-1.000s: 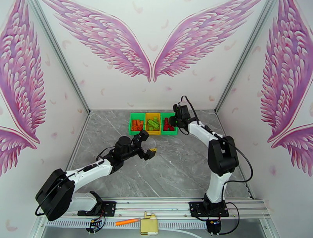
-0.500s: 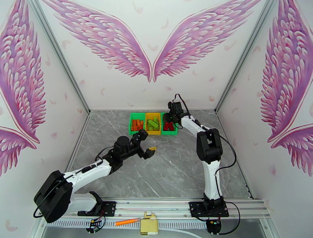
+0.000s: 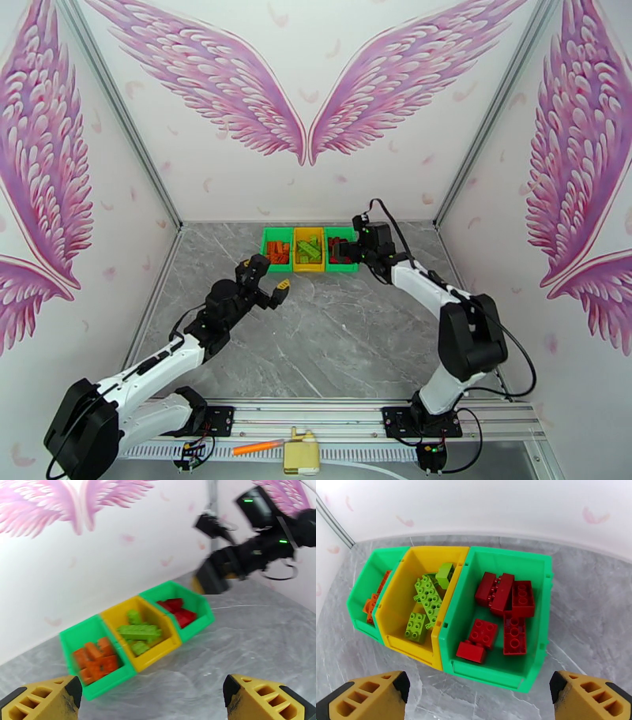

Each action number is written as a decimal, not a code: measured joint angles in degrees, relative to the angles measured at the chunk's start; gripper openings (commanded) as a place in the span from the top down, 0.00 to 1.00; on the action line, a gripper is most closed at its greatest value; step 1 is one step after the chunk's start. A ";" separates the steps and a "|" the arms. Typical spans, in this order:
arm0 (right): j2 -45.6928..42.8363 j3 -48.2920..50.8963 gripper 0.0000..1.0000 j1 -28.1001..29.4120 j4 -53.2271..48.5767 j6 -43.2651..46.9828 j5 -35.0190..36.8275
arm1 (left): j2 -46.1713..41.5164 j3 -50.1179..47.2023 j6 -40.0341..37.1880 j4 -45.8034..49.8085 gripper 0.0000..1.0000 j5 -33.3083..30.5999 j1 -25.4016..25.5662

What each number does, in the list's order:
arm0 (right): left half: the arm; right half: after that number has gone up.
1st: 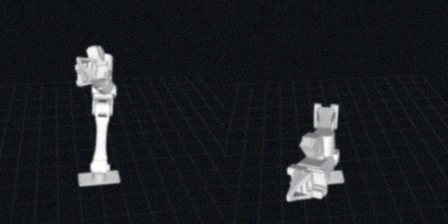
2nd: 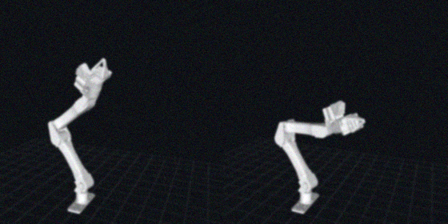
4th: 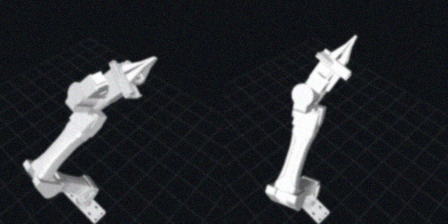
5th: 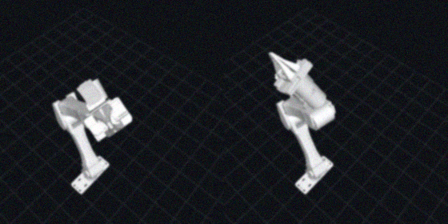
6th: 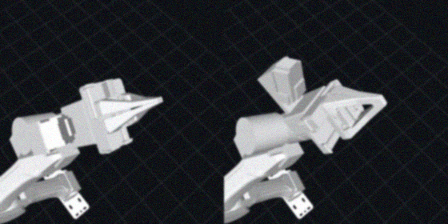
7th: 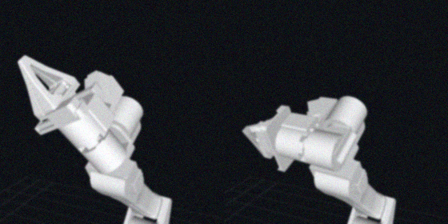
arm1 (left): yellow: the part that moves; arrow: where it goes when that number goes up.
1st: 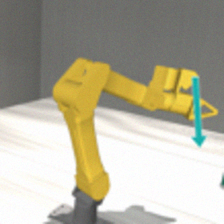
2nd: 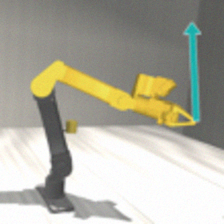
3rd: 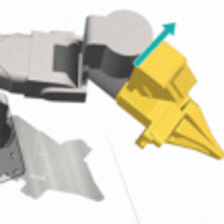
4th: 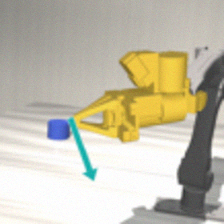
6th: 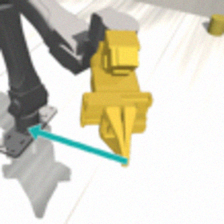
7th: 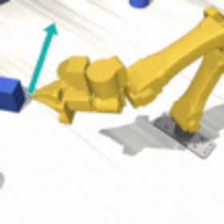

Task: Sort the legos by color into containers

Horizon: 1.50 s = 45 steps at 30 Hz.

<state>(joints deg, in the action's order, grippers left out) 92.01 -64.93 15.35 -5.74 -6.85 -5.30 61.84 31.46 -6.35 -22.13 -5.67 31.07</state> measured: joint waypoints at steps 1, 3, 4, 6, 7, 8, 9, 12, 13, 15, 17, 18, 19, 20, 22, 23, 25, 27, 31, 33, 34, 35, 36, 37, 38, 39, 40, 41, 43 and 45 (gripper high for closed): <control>-2.01 2.08 0.01 -0.09 1.22 0.70 0.44 | -0.26 -0.39 -0.28 0.00 0.01 -1.97 -0.70; -6.91 7.50 0.01 -0.31 4.24 2.21 1.60 | -0.59 -1.42 -0.81 0.11 0.01 -6.23 -2.19; -8.92 9.66 0.01 -0.39 5.38 2.73 2.27 | -0.66 -2.03 -0.83 -0.04 0.01 -7.78 -2.86; -13.60 15.23 0.01 -0.70 8.22 3.93 3.61 | -0.76 -3.82 -0.96 -0.48 0.01 -10.99 -4.39; -15.56 17.75 0.01 -0.83 9.70 4.37 4.11 | -0.76 -4.66 -0.98 -0.79 0.01 -12.22 -5.07; -17.49 20.24 0.01 -1.03 11.30 4.98 4.57 | -0.76 -5.70 -1.14 -1.38 0.01 -13.64 -5.75; -19.32 22.95 0.01 -1.20 13.25 5.55 5.16 | -0.72 -6.80 -1.16 -2.23 0.01 -14.99 -6.43; -23.17 30.42 0.01 -2.01 18.86 6.95 6.93 | 0.44 -9.84 -2.08 -5.57 0.01 -17.18 -8.90; -23.78 32.39 0.01 -2.38 20.44 7.19 7.52 | 1.07 -10.58 -2.38 -6.73 0.01 -17.49 -9.66; -24.20 36.35 0.01 -3.52 24.06 7.85 8.74 | 2.84 -12.33 -2.69 -9.62 0.01 -17.51 -11.69; -24.02 39.80 0.01 -4.61 28.00 8.46 9.55 | 5.03 -12.92 -2.56 -11.69 0.01 -17.00 -13.68; -23.63 41.59 0.01 -5.20 30.53 8.63 9.88 | 6.71 -13.05 -2.36 -13.55 0.01 -16.46 -14.91; -22.86 42.88 0.01 -5.73 32.85 8.68 10.12 | 8.22 -13.09 -2.25 -15.10 0.01 -16.17 -15.67; -21.57 43.95 0.01 -6.29 35.41 8.70 10.34 | 10.01 -13.14 -2.19 -16.79 0.01 -16.00 -16.46; -18.58 45.00 0.01 -7.34 39.21 8.63 10.56 | 13.22 -13.14 -2.32 -19.21 0.01 -15.52 -17.66; -16.94 45.18 0.01 -7.98 41.13 8.50 10.64 | 14.53 -13.14 -2.43 -19.87 0.01 -14.82 -18.27; -13.94 45.31 0.01 -9.03 44.92 8.33 10.49 | 16.02 -13.14 -2.25 -20.85 0.01 -13.27 -19.74; -10.75 45.31 0.01 -9.75 48.83 8.20 10.36 | 17.64 -13.09 -1.22 -22.75 0.01 -11.17 -22.60; -6.23 45.29 0.01 -10.01 53.18 8.20 9.40 | 22.08 -13.00 1.66 -26.67 0.01 -8.15 -27.98; -4.59 45.29 0.01 -10.01 55.15 8.20 8.85 | 24.79 -12.92 3.17 -28.30 0.01 -7.08 -29.55; -4.02 45.29 0.01 -10.03 55.93 8.22 8.59 | 25.38 -12.87 3.67 -28.24 0.01 -6.78 -29.86; -3.69 45.27 0.01 -10.05 56.19 8.22 8.24 | 25.62 -12.83 4.15 -28.09 0.01 -6.56 -29.99; -3.63 45.22 0.01 -10.08 56.19 8.22 7.96 | 25.66 -12.61 4.63 -28.02 0.01 -6.40 -30.05; -3.63 45.05 0.01 -10.08 56.13 8.22 7.67 | 25.68 -12.22 5.01 -27.85 0.01 -6.34 -30.05; -3.58 44.63 0.01 -10.08 56.02 8.24 7.32 | 25.68 -11.65 5.33 -27.82 0.01 -6.21 -30.05; -3.58 44.13 0.01 -10.10 55.84 8.22 7.04 | 25.68 -11.19 5.55 -27.87 0.01 -6.12 -30.08; -3.58 43.78 0.01 -10.12 55.91 8.22 6.82 | 25.68 -10.84 5.73 -27.87 0.01 -6.05 -30.10; -3.58 43.43 0.01 -10.19 55.93 8.22 6.60 | 25.68 -10.60 5.92 -27.89 0.01 -6.01 -30.10; -3.58 43.12 0.01 -10.29 55.93 8.22 6.34 | 25.68 -10.45 6.21 -27.91 0.01 -5.95 -30.12; -3.58 43.10 0.01 -10.34 55.84 8.22 6.19 | 25.68 -10.45 6.43 -27.89 0.01 -5.95 -30.16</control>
<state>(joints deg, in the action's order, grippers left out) 88.42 -21.82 5.02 50.11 1.37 0.89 87.53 21.02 0.08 -50.02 -11.62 0.91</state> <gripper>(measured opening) 0.988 0.992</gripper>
